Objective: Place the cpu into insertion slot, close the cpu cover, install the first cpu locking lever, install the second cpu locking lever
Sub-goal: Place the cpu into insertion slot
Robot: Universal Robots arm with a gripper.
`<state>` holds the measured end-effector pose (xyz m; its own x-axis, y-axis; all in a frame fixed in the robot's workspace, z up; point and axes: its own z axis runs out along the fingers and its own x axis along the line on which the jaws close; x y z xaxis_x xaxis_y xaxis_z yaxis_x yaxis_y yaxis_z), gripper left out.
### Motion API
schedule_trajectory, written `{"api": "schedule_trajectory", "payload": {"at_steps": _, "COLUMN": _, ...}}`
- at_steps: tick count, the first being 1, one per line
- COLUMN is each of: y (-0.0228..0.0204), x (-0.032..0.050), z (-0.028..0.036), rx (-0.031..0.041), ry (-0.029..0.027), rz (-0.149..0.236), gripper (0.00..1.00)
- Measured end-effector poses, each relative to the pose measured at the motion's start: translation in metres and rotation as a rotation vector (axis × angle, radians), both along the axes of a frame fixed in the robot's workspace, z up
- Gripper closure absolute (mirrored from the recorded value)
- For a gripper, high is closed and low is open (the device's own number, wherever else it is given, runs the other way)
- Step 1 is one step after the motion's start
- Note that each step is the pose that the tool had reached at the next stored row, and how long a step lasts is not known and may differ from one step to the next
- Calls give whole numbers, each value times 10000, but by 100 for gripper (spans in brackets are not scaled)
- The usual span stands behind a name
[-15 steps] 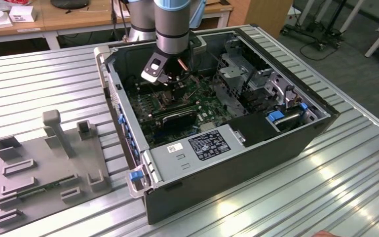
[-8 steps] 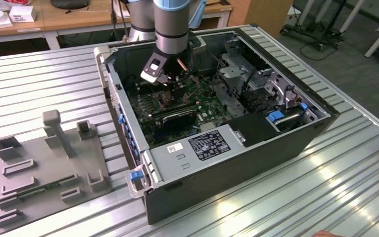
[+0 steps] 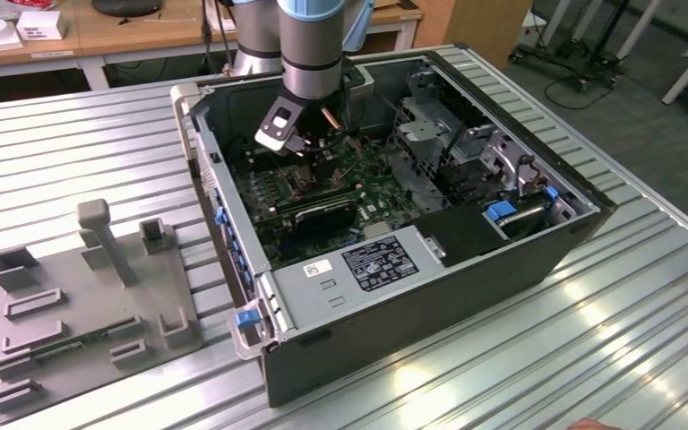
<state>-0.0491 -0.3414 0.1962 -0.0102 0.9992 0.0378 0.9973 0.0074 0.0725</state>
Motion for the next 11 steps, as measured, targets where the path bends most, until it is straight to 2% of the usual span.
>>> {"api": "schedule_trajectory", "payload": {"at_steps": 8, "y": 0, "x": -20, "z": -17, "rx": 2, "ry": -8, "rz": -33, "gripper": 46}}
{"api": "schedule_trajectory", "payload": {"at_steps": 11, "y": 0, "x": -20, "z": -19, "rx": 0, "ry": -6, "rz": -242, "gripper": 46}}
